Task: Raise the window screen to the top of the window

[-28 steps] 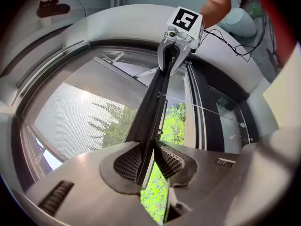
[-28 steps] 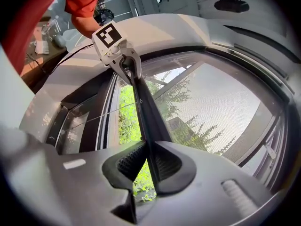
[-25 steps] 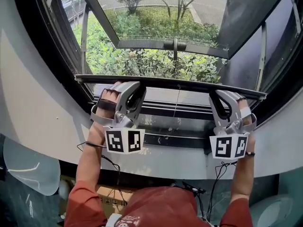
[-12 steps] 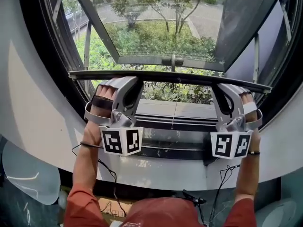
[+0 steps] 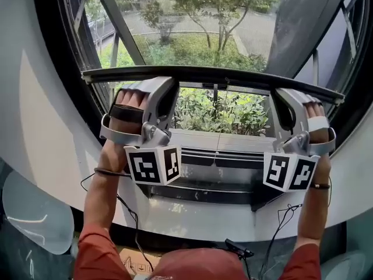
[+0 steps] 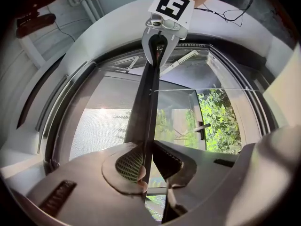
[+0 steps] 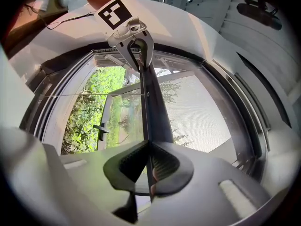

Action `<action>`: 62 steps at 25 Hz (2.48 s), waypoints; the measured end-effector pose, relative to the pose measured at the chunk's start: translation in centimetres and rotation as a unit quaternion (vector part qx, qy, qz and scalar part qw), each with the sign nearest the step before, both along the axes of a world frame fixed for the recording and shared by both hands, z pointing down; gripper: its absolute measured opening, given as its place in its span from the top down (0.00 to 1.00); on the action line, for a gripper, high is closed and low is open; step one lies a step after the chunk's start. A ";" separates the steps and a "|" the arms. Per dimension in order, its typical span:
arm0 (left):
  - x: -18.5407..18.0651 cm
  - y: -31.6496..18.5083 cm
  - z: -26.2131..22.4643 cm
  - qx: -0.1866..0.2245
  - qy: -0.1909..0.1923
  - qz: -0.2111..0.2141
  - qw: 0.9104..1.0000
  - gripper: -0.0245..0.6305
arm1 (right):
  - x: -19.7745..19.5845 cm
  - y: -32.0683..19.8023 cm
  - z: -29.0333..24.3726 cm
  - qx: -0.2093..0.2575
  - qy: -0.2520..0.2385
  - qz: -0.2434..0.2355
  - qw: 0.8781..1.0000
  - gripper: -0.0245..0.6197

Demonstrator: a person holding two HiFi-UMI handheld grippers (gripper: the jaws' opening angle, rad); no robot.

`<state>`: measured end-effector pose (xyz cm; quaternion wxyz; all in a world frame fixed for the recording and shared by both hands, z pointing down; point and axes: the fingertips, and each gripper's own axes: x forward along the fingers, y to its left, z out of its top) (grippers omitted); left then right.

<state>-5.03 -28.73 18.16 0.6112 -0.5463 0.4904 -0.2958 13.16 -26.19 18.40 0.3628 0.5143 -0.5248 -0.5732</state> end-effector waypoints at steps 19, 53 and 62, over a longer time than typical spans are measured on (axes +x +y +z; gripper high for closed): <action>-0.3 -0.3 -9.4 0.075 -0.016 -0.040 0.996 0.86 | -0.3 -0.3 -9.6 0.084 0.030 0.045 0.995 0.92; -0.1 -0.9 -32.0 0.174 0.009 -0.076 0.982 0.85 | 0.1 -1.1 -31.8 0.173 0.043 0.087 0.980 0.92; 0.0 -0.9 -36.6 0.176 0.002 -0.095 0.980 0.85 | 0.1 -1.3 -36.8 0.184 0.045 0.102 0.977 0.92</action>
